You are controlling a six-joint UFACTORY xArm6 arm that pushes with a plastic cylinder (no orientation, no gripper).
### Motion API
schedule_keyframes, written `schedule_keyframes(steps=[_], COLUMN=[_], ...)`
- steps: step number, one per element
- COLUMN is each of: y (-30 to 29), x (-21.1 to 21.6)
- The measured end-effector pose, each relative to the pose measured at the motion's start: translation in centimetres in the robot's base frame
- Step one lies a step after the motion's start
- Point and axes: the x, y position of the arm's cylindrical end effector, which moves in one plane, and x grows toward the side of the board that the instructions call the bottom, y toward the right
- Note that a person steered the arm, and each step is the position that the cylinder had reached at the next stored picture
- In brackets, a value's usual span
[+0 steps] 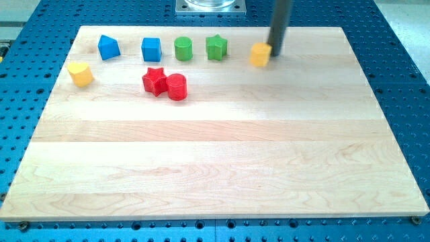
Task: Place the red blocks parallel to each other
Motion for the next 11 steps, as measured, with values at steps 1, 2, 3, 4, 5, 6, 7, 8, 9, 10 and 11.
schedule_keyframes(steps=[1,2,3,4,5,6,7,8,9,10,11], y=[-5.2,-4.3,-11.9,-16.1,-16.0,-16.0,-16.0,-16.0,-17.7,-19.4,-19.4], x=[6.0,9.5,13.4,13.2,11.8,11.5,10.8,11.2,11.2,11.4,11.4])
